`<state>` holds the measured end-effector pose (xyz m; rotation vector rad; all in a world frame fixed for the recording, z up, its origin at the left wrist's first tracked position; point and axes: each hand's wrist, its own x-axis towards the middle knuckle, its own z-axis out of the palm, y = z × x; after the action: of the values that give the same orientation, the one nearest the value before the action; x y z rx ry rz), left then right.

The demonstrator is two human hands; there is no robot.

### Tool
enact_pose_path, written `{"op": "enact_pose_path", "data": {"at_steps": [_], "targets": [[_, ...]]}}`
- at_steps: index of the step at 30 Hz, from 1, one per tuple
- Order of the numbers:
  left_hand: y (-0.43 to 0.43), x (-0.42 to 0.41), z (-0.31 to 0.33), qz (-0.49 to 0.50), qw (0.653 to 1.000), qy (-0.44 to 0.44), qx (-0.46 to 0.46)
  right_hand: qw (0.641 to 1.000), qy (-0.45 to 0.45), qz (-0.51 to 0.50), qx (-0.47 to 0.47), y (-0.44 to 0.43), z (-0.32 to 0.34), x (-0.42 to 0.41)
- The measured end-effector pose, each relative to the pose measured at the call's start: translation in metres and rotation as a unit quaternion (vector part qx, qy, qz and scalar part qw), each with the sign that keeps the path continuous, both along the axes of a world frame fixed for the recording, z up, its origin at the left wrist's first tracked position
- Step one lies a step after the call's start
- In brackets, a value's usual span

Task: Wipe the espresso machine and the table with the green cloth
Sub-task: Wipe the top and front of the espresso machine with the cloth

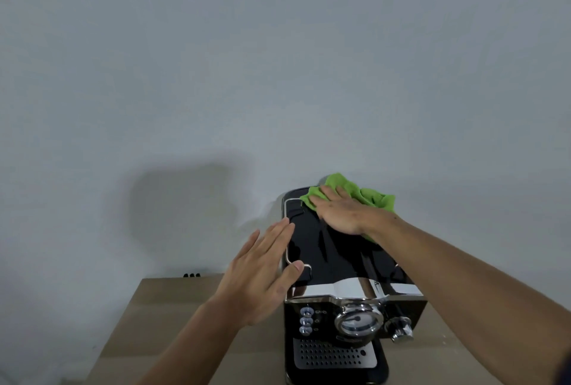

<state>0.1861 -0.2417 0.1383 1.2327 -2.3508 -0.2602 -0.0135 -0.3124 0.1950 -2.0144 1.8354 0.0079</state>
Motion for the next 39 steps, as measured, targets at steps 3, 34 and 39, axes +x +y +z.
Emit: {"op": "enact_pose_path", "data": {"at_steps": [3,34,39], "targets": [[-0.001,0.002,-0.004,-0.006,1.000,0.019,-0.015,0.998,-0.050,-0.027,0.006,0.000,0.005,0.000],[-0.004,-0.004,-0.019,0.012,0.995,0.077,-0.060,0.961,0.041,0.049,-0.268,0.161,-0.042,-0.001],[-0.005,-0.004,-0.023,0.007,0.992,0.096,-0.080,0.930,0.025,0.097,-0.354,0.172,-0.061,-0.027]]}}
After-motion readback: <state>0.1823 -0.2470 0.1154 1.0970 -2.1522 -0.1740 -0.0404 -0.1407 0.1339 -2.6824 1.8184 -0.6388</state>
